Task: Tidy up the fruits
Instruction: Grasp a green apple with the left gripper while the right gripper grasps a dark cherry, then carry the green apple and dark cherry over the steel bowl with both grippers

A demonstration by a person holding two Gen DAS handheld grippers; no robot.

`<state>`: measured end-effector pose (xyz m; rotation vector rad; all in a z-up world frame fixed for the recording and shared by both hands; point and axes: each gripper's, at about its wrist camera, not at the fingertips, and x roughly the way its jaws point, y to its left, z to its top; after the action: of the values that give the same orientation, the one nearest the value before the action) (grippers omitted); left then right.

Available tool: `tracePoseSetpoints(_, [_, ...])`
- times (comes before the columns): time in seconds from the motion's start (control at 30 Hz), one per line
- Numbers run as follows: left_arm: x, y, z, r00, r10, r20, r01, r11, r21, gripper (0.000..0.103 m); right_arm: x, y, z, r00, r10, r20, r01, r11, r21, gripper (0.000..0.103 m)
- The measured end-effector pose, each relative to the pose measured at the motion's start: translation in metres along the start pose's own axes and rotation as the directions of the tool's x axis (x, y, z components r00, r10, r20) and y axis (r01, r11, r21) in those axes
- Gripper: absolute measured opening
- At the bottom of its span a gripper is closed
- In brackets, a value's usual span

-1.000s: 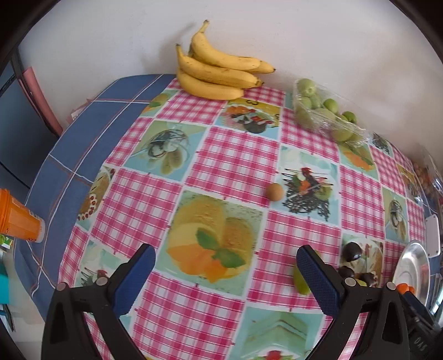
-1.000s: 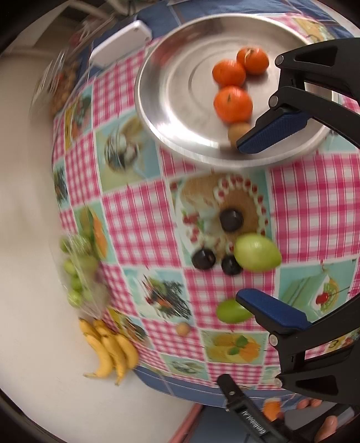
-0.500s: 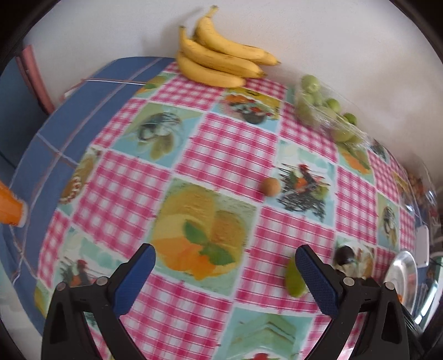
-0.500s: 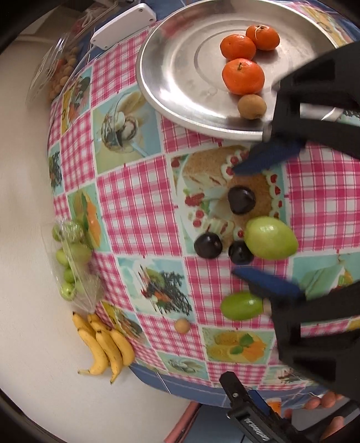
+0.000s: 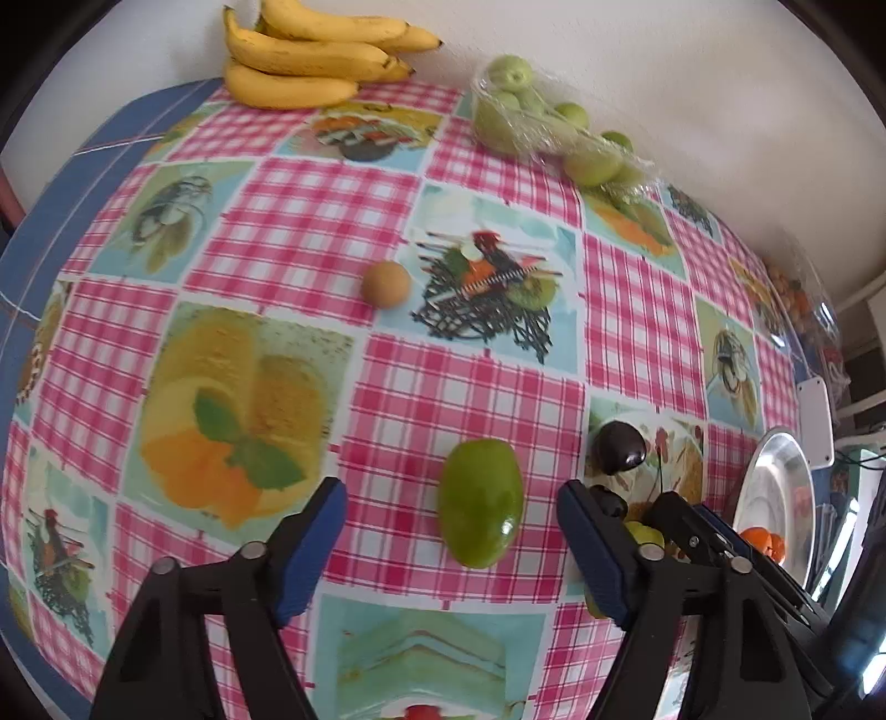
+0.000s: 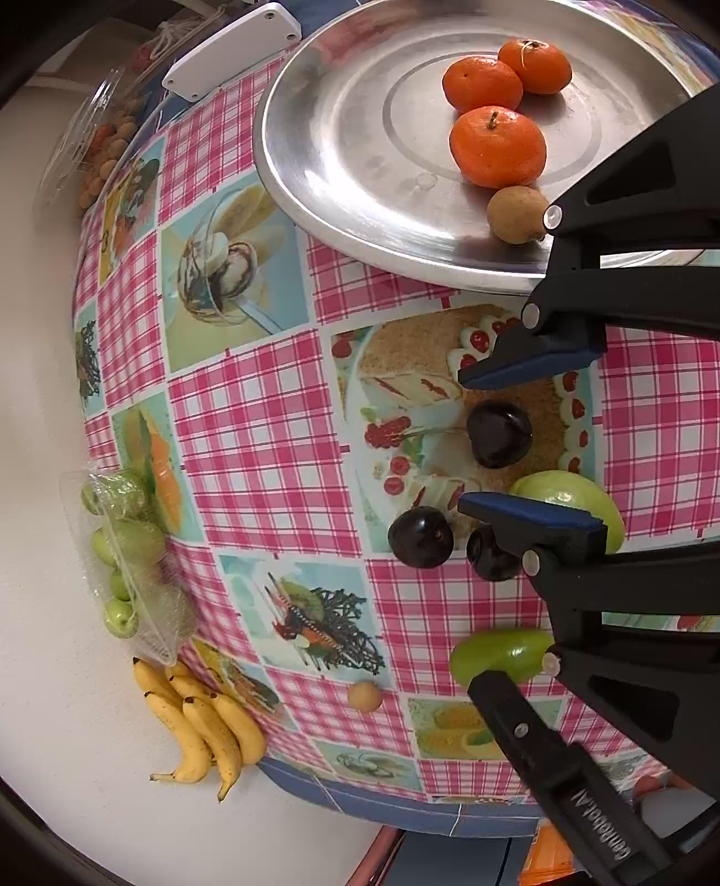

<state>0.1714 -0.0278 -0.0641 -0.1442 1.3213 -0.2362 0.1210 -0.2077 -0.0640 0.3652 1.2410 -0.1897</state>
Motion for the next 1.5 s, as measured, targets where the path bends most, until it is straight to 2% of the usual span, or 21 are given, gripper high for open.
tracePoseSetpoints(0.03, [0.003, -0.002, -0.001, 1.0, -0.006, -0.007, 0.006, 1.0, -0.002, 0.078, 0.002, -0.001, 0.0, 1.0, 0.0, -0.003, 0.0, 1.0, 0.002, 0.032])
tracePoseSetpoints(0.17, [0.01, -0.006, -0.002, 1.0, -0.013, -0.016, 0.013, 1.0, 0.001, 0.077, 0.006, -0.002, 0.0, 1.0, -0.005, -0.01, 0.005, 1.0, 0.005, 0.032])
tracePoseSetpoints(0.27, [0.014, -0.008, -0.003, 1.0, -0.001, -0.023, 0.001, 1.0, 0.004, 0.069, 0.008, -0.004, -0.001, 1.0, -0.003, -0.017, 0.003, 1.0, 0.008, 0.031])
tracePoseSetpoints(0.37, [0.016, -0.007, -0.004, 1.0, -0.003, -0.024, 0.003, 1.0, -0.005, 0.067, 0.009, -0.004, -0.002, 1.0, 0.001, -0.02, -0.001, 1.0, 0.009, 0.029])
tracePoseSetpoints(0.43, [0.015, -0.007, -0.004, 1.0, 0.0, -0.022, 0.0, 1.0, -0.004, 0.062, 0.008, -0.003, -0.002, 1.0, 0.002, -0.02, -0.002, 1.0, 0.006, 0.028])
tracePoseSetpoints(0.5, [0.016, -0.007, -0.004, 1.0, 0.006, -0.021, -0.006, 1.0, -0.005, 0.046, 0.009, -0.003, -0.002, 1.0, 0.001, -0.019, -0.001, 1.0, 0.008, 0.028])
tracePoseSetpoints(0.57, [0.017, -0.006, -0.005, 1.0, 0.001, -0.03, -0.001, 1.0, -0.014, 0.04, 0.009, -0.003, -0.002, 1.0, 0.004, -0.02, -0.004, 1.0, 0.011, 0.028])
tracePoseSetpoints(0.93, [0.005, -0.007, -0.002, 1.0, 0.007, 0.001, -0.007, 0.999, -0.032, 0.039, 0.004, -0.004, -0.003, 0.999, 0.027, -0.018, -0.027, 0.999, 0.021, 0.027])
tracePoseSetpoints(1.27, [-0.036, -0.022, 0.007, 0.995, -0.026, 0.094, 0.027, 1.0, -0.01, 0.04, -0.032, -0.006, 0.005, 0.997, 0.05, 0.059, -0.052, 0.998, 0.028, 0.027])
tracePoseSetpoints(1.5, [-0.046, -0.036, 0.006, 0.994, -0.027, 0.108, 0.028, 1.0, -0.005, 0.039, -0.04, -0.015, 0.004, 0.997, 0.049, 0.063, -0.052, 0.998, 0.045, 0.027])
